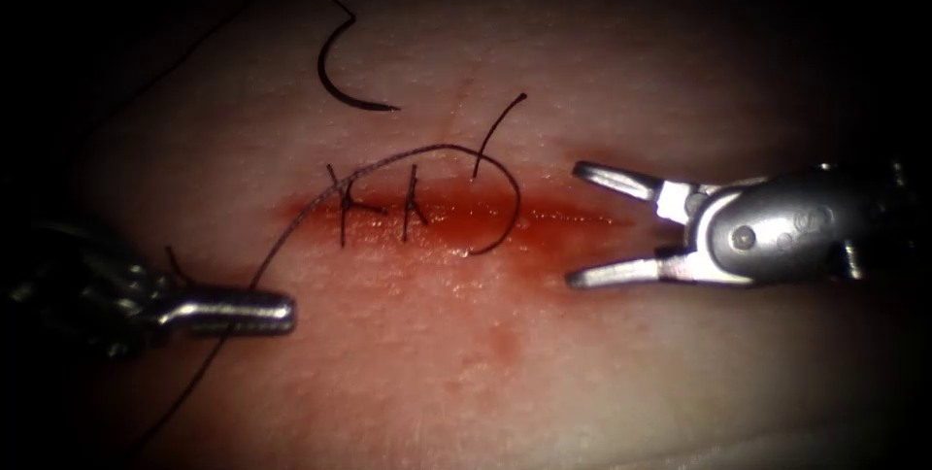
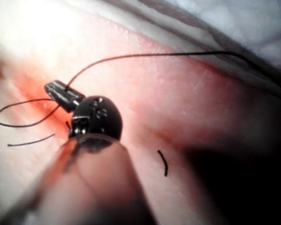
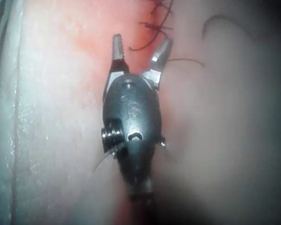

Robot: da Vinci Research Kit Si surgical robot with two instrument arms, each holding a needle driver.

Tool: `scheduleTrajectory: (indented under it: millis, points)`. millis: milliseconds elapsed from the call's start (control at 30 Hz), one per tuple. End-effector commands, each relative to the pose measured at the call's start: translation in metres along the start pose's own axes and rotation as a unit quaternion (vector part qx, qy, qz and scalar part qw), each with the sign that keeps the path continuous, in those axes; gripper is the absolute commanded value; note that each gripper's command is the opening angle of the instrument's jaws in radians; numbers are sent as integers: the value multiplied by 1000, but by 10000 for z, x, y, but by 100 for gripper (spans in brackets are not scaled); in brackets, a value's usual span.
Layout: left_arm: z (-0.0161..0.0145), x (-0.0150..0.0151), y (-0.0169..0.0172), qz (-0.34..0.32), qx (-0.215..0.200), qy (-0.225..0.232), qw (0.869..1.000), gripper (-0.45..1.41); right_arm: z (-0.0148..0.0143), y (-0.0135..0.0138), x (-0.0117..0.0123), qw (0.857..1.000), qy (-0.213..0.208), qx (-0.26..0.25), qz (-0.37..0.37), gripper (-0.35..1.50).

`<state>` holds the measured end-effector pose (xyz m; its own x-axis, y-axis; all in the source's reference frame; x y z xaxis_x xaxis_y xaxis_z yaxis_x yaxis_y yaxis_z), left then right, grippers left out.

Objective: Wound Closure
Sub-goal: Wrap the suture counter-clockwise two times around the right needle holder.

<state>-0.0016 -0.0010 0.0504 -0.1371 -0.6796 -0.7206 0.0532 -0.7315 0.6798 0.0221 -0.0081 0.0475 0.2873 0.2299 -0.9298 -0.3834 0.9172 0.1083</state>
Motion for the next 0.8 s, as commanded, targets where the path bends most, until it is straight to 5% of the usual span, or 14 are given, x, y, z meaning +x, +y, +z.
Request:
scheduleTrajectory:
  millis: [33, 67, 100, 467, 800]
  points:
    - [7, -5, 3, 3, 0, 0, 1000, -45, 12, 10, 2, 1000, 9, -10, 2, 99]
    - [8, -5, 3, 6, 0, -1, 1000, -45, 16, 15, 5, 1000, 15, -6, 5, 62]
    - [9, -5, 2, 12, -1, -3, 1000, -45, 22, 20, 9, 1000, 26, 0, 10, -35]
    - [9, -3, 0, 35, -6, -5, 999, -45, 95, 34, -4, 998, 62, -9, 13, -35]
    - [12, -7, -18, 35, -4, 8, 999, -45, 160, -7, -53, 995, 90, 30, 31, -35]
